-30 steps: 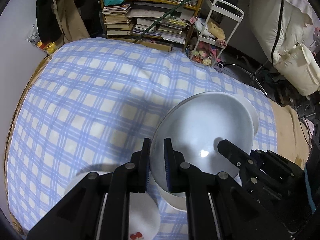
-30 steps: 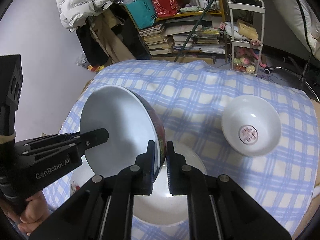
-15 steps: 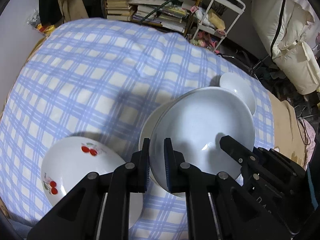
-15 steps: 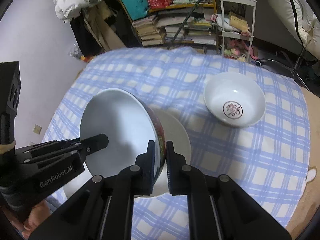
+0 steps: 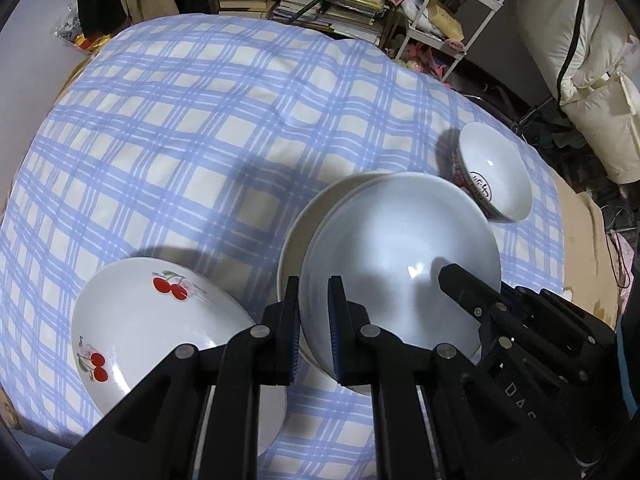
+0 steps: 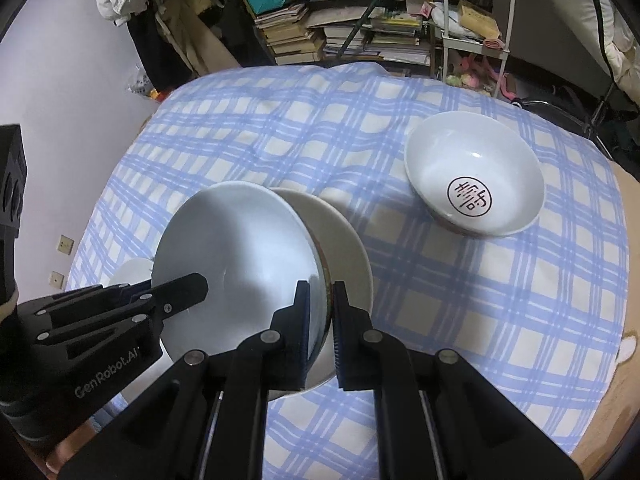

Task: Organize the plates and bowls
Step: 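Carry the smaller white bowl with both grippers and lower it into the large bowl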

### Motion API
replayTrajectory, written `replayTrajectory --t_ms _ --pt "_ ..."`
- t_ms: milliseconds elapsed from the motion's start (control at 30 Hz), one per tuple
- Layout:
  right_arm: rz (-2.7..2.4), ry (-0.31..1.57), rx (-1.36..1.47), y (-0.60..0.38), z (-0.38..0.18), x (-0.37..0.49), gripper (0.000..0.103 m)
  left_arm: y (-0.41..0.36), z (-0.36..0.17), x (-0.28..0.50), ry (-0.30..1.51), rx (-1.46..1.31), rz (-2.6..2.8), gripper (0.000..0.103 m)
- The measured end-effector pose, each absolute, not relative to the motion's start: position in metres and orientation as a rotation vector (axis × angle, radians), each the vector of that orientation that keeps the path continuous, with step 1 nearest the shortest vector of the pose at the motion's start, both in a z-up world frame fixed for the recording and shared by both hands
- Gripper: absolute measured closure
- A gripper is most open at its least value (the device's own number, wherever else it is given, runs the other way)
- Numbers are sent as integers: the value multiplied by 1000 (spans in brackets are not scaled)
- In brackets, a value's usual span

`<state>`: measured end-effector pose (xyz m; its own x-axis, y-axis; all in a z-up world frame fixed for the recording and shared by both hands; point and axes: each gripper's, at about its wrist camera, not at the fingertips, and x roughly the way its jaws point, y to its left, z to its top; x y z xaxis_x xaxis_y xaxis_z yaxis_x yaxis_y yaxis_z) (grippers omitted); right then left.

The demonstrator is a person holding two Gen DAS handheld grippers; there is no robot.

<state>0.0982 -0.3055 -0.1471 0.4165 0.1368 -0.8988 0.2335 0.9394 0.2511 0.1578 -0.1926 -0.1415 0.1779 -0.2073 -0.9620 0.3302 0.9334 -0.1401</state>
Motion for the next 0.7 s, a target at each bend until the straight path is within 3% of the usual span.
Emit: replayTrajectory --t_ms 700 --pt "-78 1171 341 -309 -155 108 92 -191 -156 163 1376 113 -380 91"
